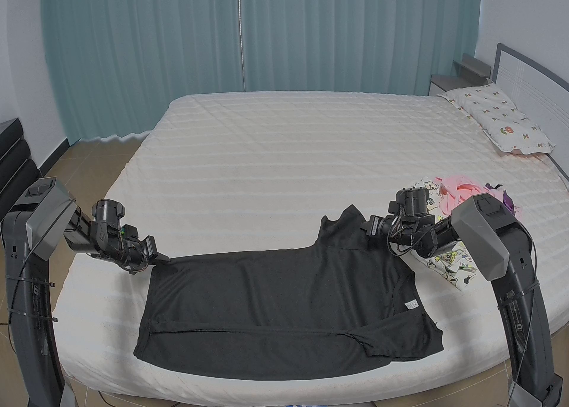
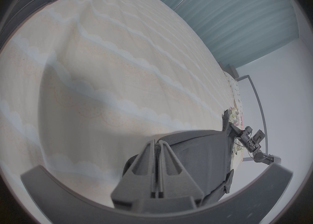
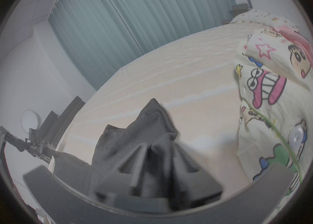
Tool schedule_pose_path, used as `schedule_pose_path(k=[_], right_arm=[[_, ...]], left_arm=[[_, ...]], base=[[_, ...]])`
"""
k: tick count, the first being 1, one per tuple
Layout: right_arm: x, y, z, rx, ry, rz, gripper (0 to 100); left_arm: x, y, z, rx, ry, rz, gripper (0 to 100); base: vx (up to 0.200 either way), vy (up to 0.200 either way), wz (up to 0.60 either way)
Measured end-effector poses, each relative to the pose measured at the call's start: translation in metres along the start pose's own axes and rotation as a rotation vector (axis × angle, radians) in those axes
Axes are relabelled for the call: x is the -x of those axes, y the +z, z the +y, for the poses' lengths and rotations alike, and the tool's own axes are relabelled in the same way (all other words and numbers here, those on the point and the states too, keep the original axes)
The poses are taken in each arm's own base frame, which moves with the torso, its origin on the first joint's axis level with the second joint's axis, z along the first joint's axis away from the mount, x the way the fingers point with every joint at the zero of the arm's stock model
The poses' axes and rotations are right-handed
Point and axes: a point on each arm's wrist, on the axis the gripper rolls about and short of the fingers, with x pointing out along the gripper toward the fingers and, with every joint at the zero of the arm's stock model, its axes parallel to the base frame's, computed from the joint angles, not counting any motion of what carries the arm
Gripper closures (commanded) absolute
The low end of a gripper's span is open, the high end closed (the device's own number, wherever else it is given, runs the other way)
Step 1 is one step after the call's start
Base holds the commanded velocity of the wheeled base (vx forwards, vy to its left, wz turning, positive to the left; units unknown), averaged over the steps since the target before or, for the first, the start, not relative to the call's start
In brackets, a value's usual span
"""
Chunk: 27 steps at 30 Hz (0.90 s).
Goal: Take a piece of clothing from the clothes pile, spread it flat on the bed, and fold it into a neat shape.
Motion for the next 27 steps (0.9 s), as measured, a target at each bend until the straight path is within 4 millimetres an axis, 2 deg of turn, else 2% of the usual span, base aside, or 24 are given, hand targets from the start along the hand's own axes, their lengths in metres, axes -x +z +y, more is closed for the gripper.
schedule_pose_path(k=[8, 17, 27], right_arm=[[0.001, 0.004, -0.001, -0.035, -0.016, -0.047, 100], [0.01, 0.007, 0.002, -0.058, -0.01, -0.107, 100], [0.019, 0.009, 0.006, -0.049, -0.005, -0.18, 100]], left_arm=[[0.0, 0.002, -0.001, 0.006, -0.006, -0.014, 100], [0.008, 0.011, -0.009, -0.007, -0.05, -0.155, 100], [0.024, 0.003, -0.004, 0.0, -0.022, -0.233, 100]], base=[[0.0, 0.0, 0.0], [0.0, 0.0, 0.0], [0.0, 0.0, 0.0]])
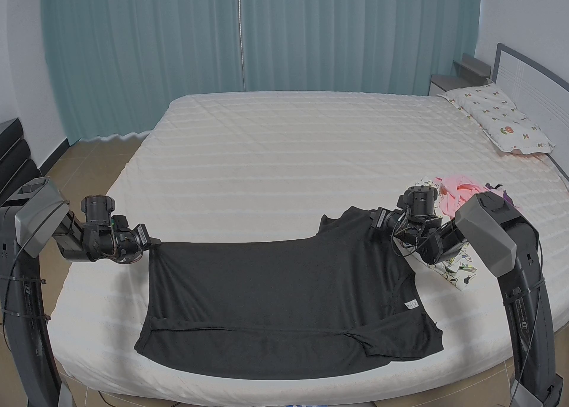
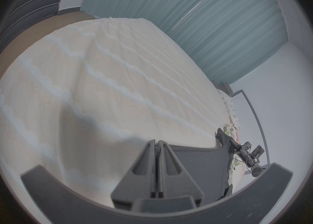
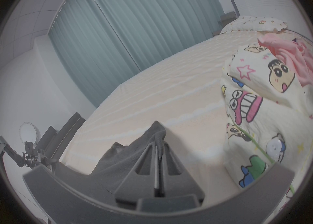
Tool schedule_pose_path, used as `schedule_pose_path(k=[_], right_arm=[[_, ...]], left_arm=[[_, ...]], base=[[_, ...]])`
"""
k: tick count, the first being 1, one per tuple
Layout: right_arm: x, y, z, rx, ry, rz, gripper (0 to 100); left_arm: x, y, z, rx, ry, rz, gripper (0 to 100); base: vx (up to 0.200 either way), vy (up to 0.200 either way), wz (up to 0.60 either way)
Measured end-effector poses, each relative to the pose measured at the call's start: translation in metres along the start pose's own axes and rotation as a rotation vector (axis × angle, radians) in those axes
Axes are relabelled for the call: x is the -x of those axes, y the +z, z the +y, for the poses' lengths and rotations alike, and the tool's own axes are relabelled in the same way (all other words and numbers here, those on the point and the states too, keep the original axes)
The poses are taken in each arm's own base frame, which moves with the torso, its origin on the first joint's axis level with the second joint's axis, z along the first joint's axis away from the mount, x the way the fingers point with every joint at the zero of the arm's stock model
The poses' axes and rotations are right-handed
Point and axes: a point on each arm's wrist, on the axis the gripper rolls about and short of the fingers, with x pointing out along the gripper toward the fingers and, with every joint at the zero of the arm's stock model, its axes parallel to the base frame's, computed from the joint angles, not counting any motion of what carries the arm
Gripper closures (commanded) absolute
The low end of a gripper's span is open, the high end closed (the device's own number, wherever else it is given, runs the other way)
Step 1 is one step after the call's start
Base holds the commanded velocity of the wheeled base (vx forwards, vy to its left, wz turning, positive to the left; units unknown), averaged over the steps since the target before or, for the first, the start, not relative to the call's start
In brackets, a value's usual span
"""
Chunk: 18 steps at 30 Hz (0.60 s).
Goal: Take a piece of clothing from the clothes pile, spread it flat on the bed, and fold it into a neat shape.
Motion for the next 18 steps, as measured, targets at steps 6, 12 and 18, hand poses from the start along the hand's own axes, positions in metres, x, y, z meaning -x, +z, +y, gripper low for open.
schedule_pose_path(k=[6, 12, 18], right_arm=[[0.005, 0.01, 0.0, -0.001, -0.003, -0.026, 100], [0.016, 0.01, -0.001, -0.008, -0.007, -0.006, 100], [0.027, 0.012, -0.003, -0.014, -0.008, 0.001, 100]], left_arm=[[0.006, 0.002, 0.004, 0.008, 0.009, -0.009, 100], [0.008, 0.002, 0.004, 0.004, 0.009, -0.012, 100], [0.011, 0.0, 0.001, 0.002, 0.006, -0.008, 100]], base=[[0.0, 0.0, 0.0], [0.0, 0.0, 0.0], [0.0, 0.0, 0.0]])
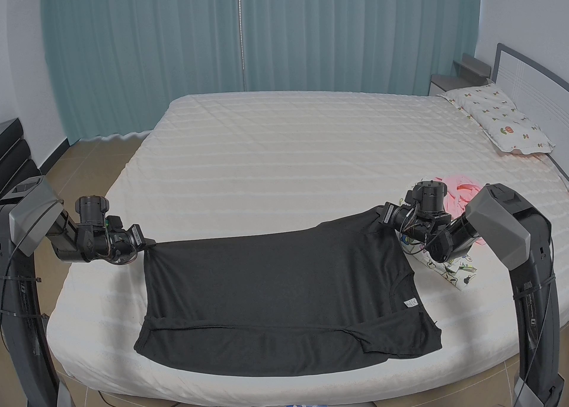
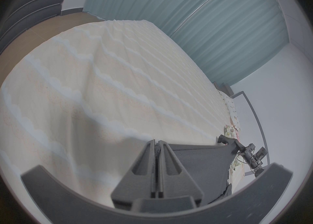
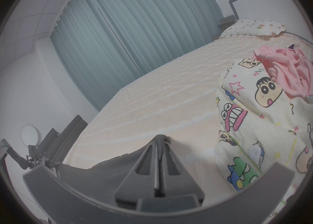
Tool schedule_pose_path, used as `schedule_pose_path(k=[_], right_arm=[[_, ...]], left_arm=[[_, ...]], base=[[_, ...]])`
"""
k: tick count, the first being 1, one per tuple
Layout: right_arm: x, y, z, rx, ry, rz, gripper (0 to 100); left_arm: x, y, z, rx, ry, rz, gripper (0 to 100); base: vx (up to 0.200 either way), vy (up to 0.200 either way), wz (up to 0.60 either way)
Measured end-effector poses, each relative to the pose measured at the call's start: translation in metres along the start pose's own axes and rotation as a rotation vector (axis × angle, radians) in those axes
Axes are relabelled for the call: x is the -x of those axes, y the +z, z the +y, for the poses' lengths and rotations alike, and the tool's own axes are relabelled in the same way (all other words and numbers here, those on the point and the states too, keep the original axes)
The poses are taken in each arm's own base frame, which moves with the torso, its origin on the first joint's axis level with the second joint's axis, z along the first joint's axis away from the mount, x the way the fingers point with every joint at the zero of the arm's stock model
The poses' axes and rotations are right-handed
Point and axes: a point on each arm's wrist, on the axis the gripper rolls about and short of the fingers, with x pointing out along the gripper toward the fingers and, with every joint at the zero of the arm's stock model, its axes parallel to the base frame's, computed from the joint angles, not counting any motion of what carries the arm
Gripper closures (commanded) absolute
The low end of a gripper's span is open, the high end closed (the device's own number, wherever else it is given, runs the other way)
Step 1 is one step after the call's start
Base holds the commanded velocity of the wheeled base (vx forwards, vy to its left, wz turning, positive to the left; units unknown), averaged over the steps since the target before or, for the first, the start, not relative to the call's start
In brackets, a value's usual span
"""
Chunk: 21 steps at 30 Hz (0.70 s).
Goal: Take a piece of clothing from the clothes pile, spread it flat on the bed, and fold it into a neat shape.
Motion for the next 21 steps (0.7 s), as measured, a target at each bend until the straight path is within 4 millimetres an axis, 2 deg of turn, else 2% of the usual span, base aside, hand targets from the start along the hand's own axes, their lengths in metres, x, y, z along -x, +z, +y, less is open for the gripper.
schedule_pose_path(k=[10, 21], right_arm=[[0.026, 0.002, 0.0, -0.007, 0.026, 0.019, 100], [0.065, -0.004, 0.001, -0.018, 0.061, 0.104, 100]], left_arm=[[0.01, 0.001, -0.008, -0.044, -0.007, -0.008, 100], [0.031, -0.004, -0.003, -0.106, 0.022, -0.001, 100]], base=[[0.0, 0.0, 0.0], [0.0, 0.0, 0.0]])
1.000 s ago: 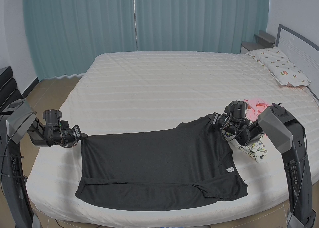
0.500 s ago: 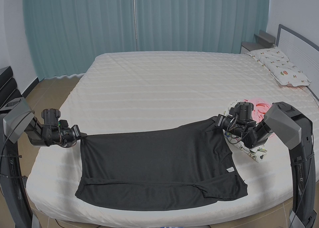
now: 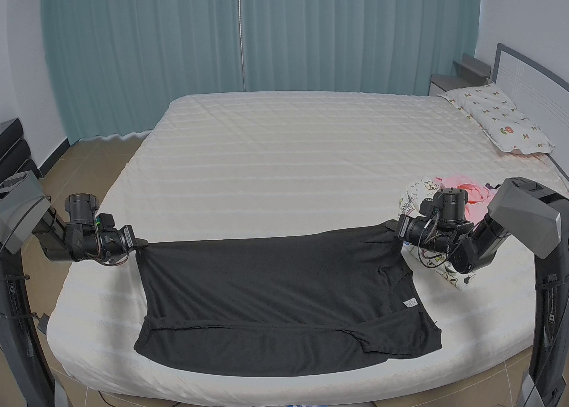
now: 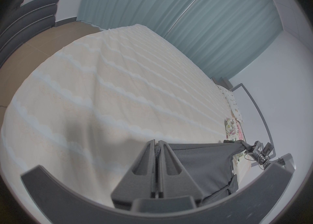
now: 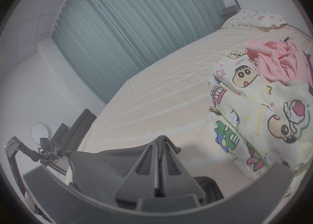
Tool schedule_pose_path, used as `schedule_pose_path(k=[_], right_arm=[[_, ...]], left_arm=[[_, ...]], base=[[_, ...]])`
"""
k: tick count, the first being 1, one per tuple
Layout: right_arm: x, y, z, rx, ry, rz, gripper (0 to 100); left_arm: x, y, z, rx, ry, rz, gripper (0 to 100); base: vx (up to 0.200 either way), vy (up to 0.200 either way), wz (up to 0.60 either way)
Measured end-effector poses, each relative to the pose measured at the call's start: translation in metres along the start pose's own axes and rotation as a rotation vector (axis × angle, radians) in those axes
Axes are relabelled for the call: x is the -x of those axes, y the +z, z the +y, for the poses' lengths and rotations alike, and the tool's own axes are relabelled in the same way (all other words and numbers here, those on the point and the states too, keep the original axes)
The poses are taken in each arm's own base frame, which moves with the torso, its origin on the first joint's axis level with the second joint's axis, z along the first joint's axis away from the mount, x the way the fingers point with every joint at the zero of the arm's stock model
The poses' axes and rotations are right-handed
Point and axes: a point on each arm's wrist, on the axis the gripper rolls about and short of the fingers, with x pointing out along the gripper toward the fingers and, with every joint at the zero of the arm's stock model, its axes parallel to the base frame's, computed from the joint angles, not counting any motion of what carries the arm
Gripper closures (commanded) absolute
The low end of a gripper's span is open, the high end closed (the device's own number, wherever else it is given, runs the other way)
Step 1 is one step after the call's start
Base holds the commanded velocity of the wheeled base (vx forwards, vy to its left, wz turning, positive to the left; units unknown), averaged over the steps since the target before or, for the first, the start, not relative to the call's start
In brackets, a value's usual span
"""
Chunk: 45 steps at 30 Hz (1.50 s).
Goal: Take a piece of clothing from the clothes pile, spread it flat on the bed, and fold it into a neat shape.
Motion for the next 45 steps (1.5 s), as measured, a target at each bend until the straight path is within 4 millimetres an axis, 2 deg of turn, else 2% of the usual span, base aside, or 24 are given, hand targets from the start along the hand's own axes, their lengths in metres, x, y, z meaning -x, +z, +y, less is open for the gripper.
schedule_pose_path(k=[8, 14, 19, 23, 28, 32, 37, 45], right_arm=[[0.035, -0.015, 0.004, 0.029, 0.0, 0.087, 100], [0.049, -0.016, 0.008, 0.053, 0.012, 0.078, 100], [0.044, -0.003, 0.013, 0.063, 0.027, 0.019, 100], [0.033, 0.011, 0.014, 0.053, 0.028, -0.041, 100], [0.014, 0.022, 0.006, 0.033, 0.016, -0.093, 100], [0.005, 0.021, -0.003, 0.023, 0.001, -0.105, 100], [0.006, 0.017, -0.011, 0.013, -0.017, -0.094, 100], [0.021, 0.007, -0.011, 0.0, -0.031, -0.049, 100]], left_arm=[[0.013, -0.022, 0.002, -0.09, 0.021, 0.054, 100], [0.02, -0.031, 0.0, -0.104, 0.031, 0.073, 100], [0.02, -0.024, -0.003, -0.096, 0.046, 0.046, 100], [0.017, -0.012, -0.009, -0.039, 0.056, 0.006, 100], [0.012, 0.007, -0.021, 0.041, 0.04, -0.055, 100], [0.007, 0.012, -0.028, 0.03, 0.026, -0.066, 100], [0.005, 0.012, -0.03, 0.027, 0.025, -0.065, 100], [0.007, 0.003, -0.027, 0.014, 0.038, -0.04, 100]], base=[[0.0, 0.0, 0.0], [0.0, 0.0, 0.0], [0.0, 0.0, 0.0], [0.0, 0.0, 0.0], [0.0, 0.0, 0.0], [0.0, 0.0, 0.0], [0.0, 0.0, 0.0], [0.0, 0.0, 0.0]])
